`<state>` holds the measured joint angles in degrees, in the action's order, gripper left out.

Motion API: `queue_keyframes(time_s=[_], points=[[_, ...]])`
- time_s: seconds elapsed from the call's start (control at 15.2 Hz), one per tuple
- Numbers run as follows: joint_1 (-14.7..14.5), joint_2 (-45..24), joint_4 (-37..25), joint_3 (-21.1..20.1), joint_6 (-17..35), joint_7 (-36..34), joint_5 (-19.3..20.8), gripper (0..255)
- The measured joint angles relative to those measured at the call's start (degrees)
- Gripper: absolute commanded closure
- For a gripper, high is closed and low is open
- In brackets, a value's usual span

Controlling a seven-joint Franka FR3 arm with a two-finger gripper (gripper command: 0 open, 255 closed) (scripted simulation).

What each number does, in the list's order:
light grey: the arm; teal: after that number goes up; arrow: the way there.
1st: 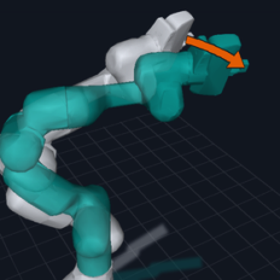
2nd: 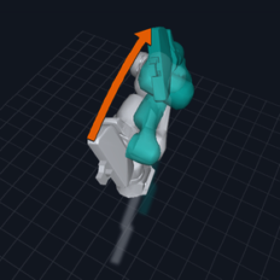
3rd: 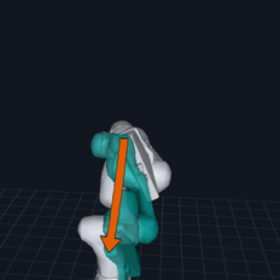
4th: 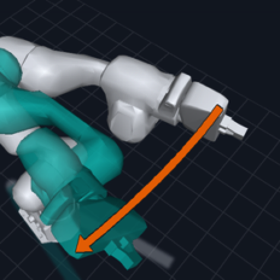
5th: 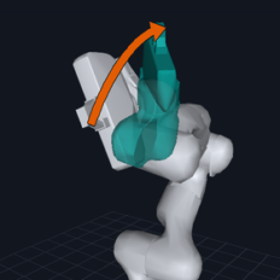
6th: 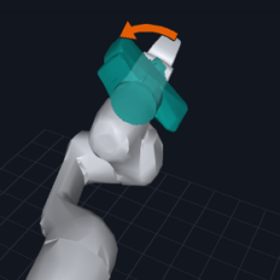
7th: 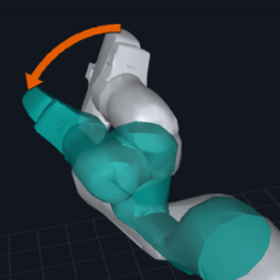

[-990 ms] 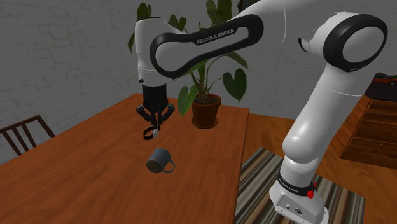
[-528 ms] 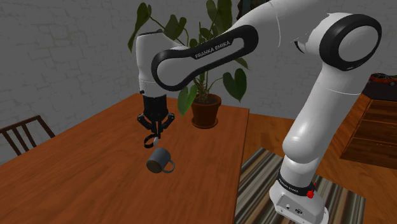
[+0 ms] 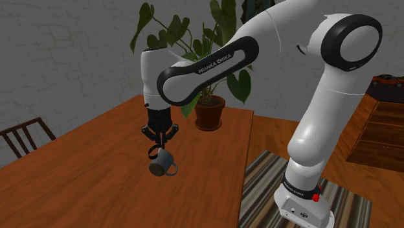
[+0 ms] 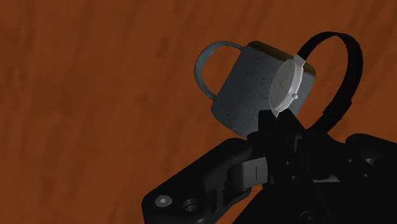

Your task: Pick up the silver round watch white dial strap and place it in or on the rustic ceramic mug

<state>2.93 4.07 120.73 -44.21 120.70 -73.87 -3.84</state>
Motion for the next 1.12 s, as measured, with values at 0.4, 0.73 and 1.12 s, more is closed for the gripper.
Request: queue_keyframes(time_s=[0.4,0.73,1.12], points=[[0.01,-0.08,0.10,0.00,0.18,-0.01,0.06,0],[0.01,-0.08,0.10,0.00,0.18,-0.01,0.06,0],[0.08,3.21,-3.83,0.93,-6.20,1.59,-2.18,0]])
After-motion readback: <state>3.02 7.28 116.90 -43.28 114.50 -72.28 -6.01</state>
